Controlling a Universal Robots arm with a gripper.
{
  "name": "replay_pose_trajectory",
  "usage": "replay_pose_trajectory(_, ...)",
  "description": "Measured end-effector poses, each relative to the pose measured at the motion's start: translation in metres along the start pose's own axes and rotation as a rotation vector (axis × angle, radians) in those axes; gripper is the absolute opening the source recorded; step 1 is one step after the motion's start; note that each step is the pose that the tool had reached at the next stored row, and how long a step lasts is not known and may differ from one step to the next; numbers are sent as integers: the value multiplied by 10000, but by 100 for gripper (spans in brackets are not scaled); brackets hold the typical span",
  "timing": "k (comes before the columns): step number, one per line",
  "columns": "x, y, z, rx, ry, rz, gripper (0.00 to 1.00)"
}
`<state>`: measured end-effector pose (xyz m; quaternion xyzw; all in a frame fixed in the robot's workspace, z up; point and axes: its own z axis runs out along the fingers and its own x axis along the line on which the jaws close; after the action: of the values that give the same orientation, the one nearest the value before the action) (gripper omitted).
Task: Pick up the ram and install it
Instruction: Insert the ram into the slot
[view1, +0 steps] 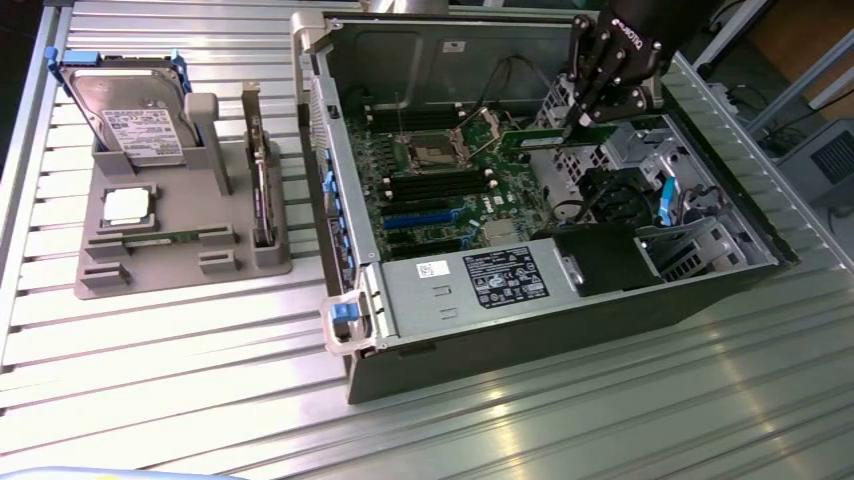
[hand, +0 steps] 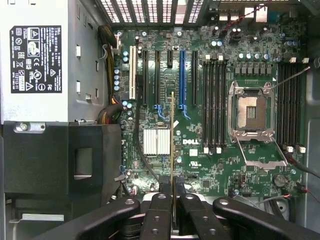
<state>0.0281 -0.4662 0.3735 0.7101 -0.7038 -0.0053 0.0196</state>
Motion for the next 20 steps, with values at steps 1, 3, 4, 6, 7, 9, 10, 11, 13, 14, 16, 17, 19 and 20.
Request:
replay_pose_trajectory(1, -3, 0, 6, 0, 0, 0, 13)
replay_pose_trajectory(3, -6, -1, 38, 0, 1, 0, 13)
replay_pose_trajectory(4, -7, -2, 50, 0, 2, 0, 13)
replay_pose_trajectory(6, -7, -2, 74, 0, 1, 0, 13)
replay_pose_trajectory(7, -7, -3, 83, -1, 2, 0, 13)
replay_pose_trajectory(9, -8, -3, 106, 0, 2, 0, 13)
replay_pose_trajectory(10, -8, -3, 119, -1, 2, 0, 13)
replay_pose_trajectory(11, -9, -4, 138, 0, 1, 0, 13)
replay_pose_trajectory(13, -9, -5, 171, 0, 1, 0, 13)
replay_pose_trajectory(14, -10, -5, 190, 0, 2, 0, 13)
replay_pose_trajectory(16, -10, -6, 212, 0, 1, 0, 13)
replay_pose_trajectory(17, -10, -6, 221, 0, 1, 0, 13)
replay_pose_trajectory(19, -11, -7, 250, 0, 2, 0, 13)
replay_pose_trajectory(20, -11, -8, 262, 0, 2, 0, 13)
